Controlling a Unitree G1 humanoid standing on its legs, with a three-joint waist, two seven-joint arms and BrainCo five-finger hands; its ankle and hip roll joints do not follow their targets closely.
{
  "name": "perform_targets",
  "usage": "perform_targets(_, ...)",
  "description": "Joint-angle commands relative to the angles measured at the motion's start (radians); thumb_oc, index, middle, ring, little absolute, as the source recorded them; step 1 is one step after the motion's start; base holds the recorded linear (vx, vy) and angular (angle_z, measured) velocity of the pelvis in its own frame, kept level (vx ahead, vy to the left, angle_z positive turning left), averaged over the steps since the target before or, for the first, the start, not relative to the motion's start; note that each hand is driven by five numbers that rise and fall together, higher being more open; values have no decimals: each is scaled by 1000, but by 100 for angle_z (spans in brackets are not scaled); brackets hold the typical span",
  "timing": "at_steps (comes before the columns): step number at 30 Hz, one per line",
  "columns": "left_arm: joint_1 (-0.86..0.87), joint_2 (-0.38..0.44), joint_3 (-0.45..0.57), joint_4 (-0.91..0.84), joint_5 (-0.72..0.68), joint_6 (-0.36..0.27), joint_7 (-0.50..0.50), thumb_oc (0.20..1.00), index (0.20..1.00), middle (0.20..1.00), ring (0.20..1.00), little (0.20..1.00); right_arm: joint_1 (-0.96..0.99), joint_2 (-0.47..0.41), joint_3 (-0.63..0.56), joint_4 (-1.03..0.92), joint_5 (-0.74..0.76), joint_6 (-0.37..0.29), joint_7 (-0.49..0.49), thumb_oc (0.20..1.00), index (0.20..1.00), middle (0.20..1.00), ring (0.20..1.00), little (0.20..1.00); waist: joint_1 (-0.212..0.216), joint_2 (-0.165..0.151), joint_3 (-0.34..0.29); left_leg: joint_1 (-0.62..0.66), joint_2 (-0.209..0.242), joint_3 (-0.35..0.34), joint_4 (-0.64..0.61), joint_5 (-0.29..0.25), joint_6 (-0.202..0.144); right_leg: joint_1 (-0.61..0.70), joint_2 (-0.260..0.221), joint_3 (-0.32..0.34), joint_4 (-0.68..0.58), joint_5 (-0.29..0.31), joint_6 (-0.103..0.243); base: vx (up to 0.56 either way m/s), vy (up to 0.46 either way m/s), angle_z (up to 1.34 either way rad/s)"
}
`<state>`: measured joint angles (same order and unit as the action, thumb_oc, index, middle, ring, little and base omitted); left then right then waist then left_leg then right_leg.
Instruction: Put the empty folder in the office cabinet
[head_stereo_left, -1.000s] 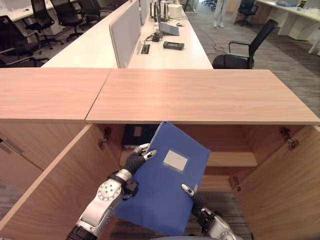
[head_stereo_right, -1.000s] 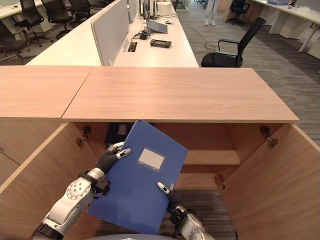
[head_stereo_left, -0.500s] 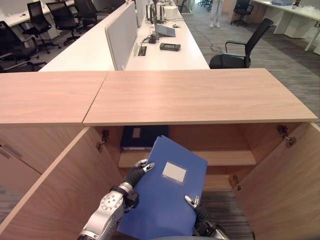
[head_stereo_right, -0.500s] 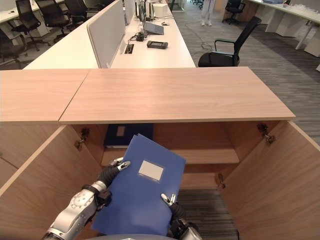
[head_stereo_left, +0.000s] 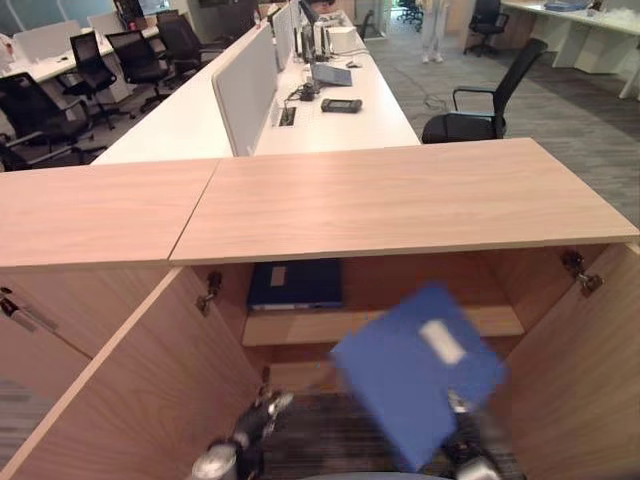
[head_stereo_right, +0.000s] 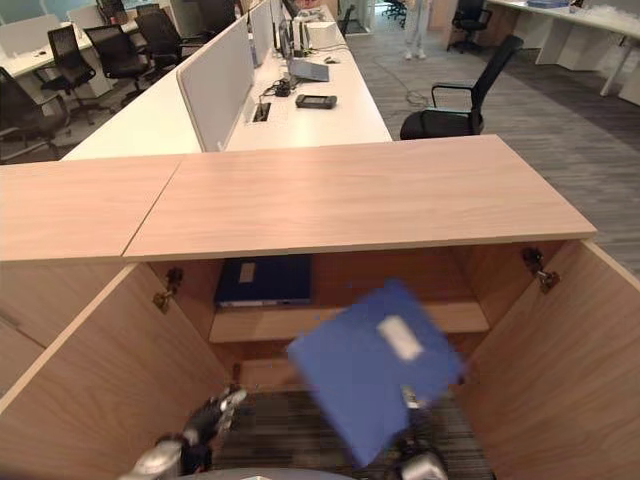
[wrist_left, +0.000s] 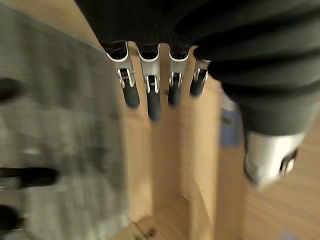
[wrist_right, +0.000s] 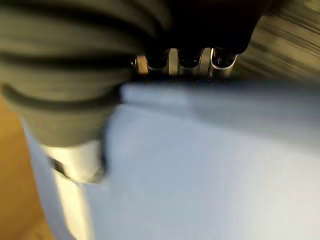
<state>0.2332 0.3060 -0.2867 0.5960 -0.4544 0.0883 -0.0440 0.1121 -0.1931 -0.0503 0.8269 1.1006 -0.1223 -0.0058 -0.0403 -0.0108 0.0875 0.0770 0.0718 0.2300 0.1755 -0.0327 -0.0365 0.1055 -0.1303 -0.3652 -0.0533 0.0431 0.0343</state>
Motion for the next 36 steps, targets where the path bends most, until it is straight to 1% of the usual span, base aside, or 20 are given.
perform_targets(1, -22, -12, 13, -54, -65, -34, 30, 1000, 1000, 1000, 1000, 1000, -45, -17, 20, -56, -6, -30, 29, 200, 200, 200, 200, 200, 11, 17, 39, -131, 56, -55, 132, 57, -66, 76, 71, -28, 40, -156, -16, -24, -11, -26)
perform_targets(4, -15, -24, 20, -29, -87, -31, 30, 1000, 1000, 1000, 1000, 1000, -53, -30, 23, -70, -11, -25, 42, 200, 200, 200, 200, 200, 28, 13, 39, -239, 19, -68, 123, 28, -53, 93, 67, -20, 19, -171, -1, 79, 40, -4)
perform_targets(6, -3, -30, 23, -16, -101, -33, 33, 1000, 1000, 1000, 1000, 1000, -66, -37, 35, -76, -19, -26, 44, 200, 200, 200, 200, 200, 45, 21, 45, -289, 2, -77, 64, 88, -54, 96, 67, -3, 16, -174, 7, 64, 90, -9)
perform_targets(7, -4, -30, 23, -15, -102, -33, 33, 1000, 1000, 1000, 1000, 1000, -66, -37, 35, -75, -19, -26, 45, 200, 200, 200, 200, 200, 45, 20, 45, -289, 2, -76, 61, 90, -54, 95, 66, -3, 17, -174, 7, 23, 153, -34)
perform_targets(8, -4, -33, 26, 4, -108, -35, 39, 1000, 1000, 1000, 1000, 1000, -81, -38, 38, -68, -14, -30, 43, 200, 200, 200, 200, 200, 59, 37, 55, -324, 16, -82, -14, 179, -60, 89, 68, 5, 20, -167, 11, 61, 161, -35)
perform_targets(10, 7, -43, 34, 28, -119, -36, 36, 1000, 1000, 1000, 1000, 1000, -83, -31, 47, -61, -13, -24, 56, 200, 200, 200, 200, 200, 63, 51, 38, -257, 18, -79, -123, 180, -46, 95, 72, 20, 25, -173, 24, 110, 152, -8)
perform_targets(13, 19, -54, 34, 59, -122, -35, 32, 1000, 1000, 1000, 1000, 1000, -77, -25, 50, -47, -23, -17, 59, 200, 200, 200, 200, 200, 59, 51, 6, -213, 4, -72, -168, 180, -37, 110, 60, 25, 17, -175, 40, 199, 168, -52)
perform_targets(16, 46, -61, 45, 85, -138, -34, 21, 1000, 1000, 1000, 1000, 1000, -86, -12, 61, -47, -29, -4, 73, 200, 200, 200, 200, 200, 67, 45, -36, -164, -21, -43, -188, 147, -10, 116, 22, 46, 21, -175, 71, 187, 178, -19)
perform_targets(18, 46, -61, 45, 85, -138, -34, 21, 1000, 1000, 1000, 1000, 1000, -86, -12, 61, -47, -29, -4, 73, 200, 200, 200, 200, 200, 68, 45, -36, -163, -21, -42, -188, 147, -10, 116, 21, 47, 21, -175, 71, 138, 184, -10)
perform_targets(19, 58, -71, 54, 108, -146, -34, 21, 1000, 1000, 1000, 1000, 1000, -106, -2, 72, -54, -46, -7, 74, 200, 200, 200, 200, 200, 80, 51, -59, -130, -48, -18, -189, 108, 18, 111, -27, 58, 51, -172, 106, 161, 235, -28)
perform_targets(20, 58, -71, 54, 108, -146, -34, 21, 1000, 1000, 1000, 1000, 1000, -106, -2, 72, -54, -46, -7, 74, 200, 200, 200, 200, 200, 81, 51, -60, -131, -48, -18, -189, 108, 18, 110, -27, 58, 51, -171, 106, 266, 412, -35)
perform_targets(21, 67, -72, 69, 119, -148, -31, 24, 1000, 1000, 1000, 1000, 1000, -121, 3, 74, -78, -49, -9, 76, 200, 200, 200, 200, 200, 89, 56, -64, -101, -71, 3, -191, 79, 38, 105, -74, 69, 95, -174, 128, 99, 178, -21)
perform_targets(24, 73, -80, 79, 142, -148, -29, 26, 1000, 1000, 1000, 1000, 1000, -127, 13, 85, -92, -54, -9, 77, 200, 200, 200, 200, 200, 96, 60, -69, -83, -85, 19, -190, 61, 53, 91, -104, 81, 119, -160, 144, 106, 197, -25)
perform_targets(25, 74, -88, 93, 175, -141, -26, 25, 1000, 1000, 1000, 1000, 1000, -135, 16, 93, -94, -62, -6, 83, 200, 200, 200, 200, 200, 105, 67, -78, -67, -95, 37, -201, 50, 63, 74, -135, 77, 147, -138, 161, 72, 183, -26)
perform_targets(26, 74, -88, 93, 176, -141, -27, 24, 1000, 1000, 1000, 1000, 1000, -136, 16, 93, -94, -62, -6, 83, 200, 200, 200, 200, 200, 105, 67, -78, -67, -95, 38, -201, 50, 64, 73, -136, 77, 148, -138, 161, 76, 246, -26)
perform_targets(27, 74, -92, 100, 187, -127, -23, 19, 1000, 1000, 1000, 1000, 1000, -139, 19, 96, -111, -64, -1, 92, 200, 200, 200, 200, 200, 109, 75, -76, -44, -113, 50, -215, 36, 80, 43, -180, 65, 212, -92, 174, 58, 201, -26)
perform_targets(30, 73, -90, 107, 207, -111, -19, 13, 1000, 1000, 1000, 1000, 1000, -144, 21, 100, -128, -55, 0, 98, 200, 200, 200, 200, 200, 110, 80, -67, -23, -124, 64, -227, 25, 95, 15, -226, 47, 302, -42, 168, 59, 156, -15)
perform_targets(32, 72, -89, 126, 248, -106, -13, 14, 1000, 1000, 1000, 1000, 1000, -142, 24, 126, -158, -64, 4, 113, 200, 200, 200, 200, 200, 116, 82, -49, 13, -122, 88, -239, -8, 95, -35, -293, -36, 395, 3, 167, 95, 154, -15)
perform_targets(35, 63, -89, 139, 270, -112, -16, 20, 1000, 1000, 1000, 1000, 1000, -153, 24, 135, -190, -54, 10, 120, 200, 200, 200, 200, 200, 106, 89, -29, 22, -104, 98, -241, -16, 92, -94, -281, -88, 391, -8, 151, 53, 5, -36)
perform_targets(36, 63, -96, 137, 275, -125, -20, 17, 1000, 1000, 1000, 1000, 1000, -171, 21, 139, -217, -44, 4, 119, 200, 200, 200, 200, 200, 95, 87, -2, 34, -94, 87, -232, -26, 89, -148, -247, -96, 351, -15, 151, 41, -43, -38)
